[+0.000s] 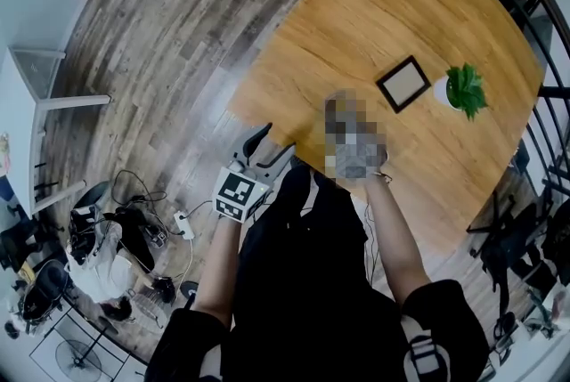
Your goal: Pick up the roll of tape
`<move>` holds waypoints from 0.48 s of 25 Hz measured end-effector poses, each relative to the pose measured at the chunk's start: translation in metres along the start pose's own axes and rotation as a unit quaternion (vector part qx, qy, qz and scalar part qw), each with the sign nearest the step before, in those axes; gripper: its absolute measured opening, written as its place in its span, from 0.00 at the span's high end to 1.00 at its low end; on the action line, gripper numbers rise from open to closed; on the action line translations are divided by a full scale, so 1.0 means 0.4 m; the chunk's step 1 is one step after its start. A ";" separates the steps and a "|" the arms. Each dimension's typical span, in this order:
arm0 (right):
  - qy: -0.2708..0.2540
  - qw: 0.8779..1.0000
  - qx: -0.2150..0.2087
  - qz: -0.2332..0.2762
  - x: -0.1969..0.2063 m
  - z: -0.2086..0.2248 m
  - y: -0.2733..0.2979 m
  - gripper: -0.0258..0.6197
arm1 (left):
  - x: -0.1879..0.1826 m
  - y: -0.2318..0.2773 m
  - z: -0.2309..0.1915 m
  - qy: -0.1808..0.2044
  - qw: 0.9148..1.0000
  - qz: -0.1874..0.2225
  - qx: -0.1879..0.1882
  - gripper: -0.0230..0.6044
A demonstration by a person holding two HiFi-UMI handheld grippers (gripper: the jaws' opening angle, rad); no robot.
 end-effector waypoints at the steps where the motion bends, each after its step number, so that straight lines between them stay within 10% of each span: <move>1: 0.003 1.000 0.000 -0.001 0.000 0.000 0.000 0.87 | -0.001 0.001 0.000 0.000 1.000 0.001 0.001 0.55; 12: 0.042 0.999 0.016 0.014 -0.052 0.004 -0.019 0.87 | -0.009 0.004 0.034 0.009 1.000 -0.001 0.025 0.55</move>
Point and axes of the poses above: the fingertips, and each gripper's own axes: y forward along the fingers, z to its right, x out of its underside, the point moved 1 cm from there along -y, backward along the fingers, and after that the axes turned 8 degrees about z, right-handed, at the moved point
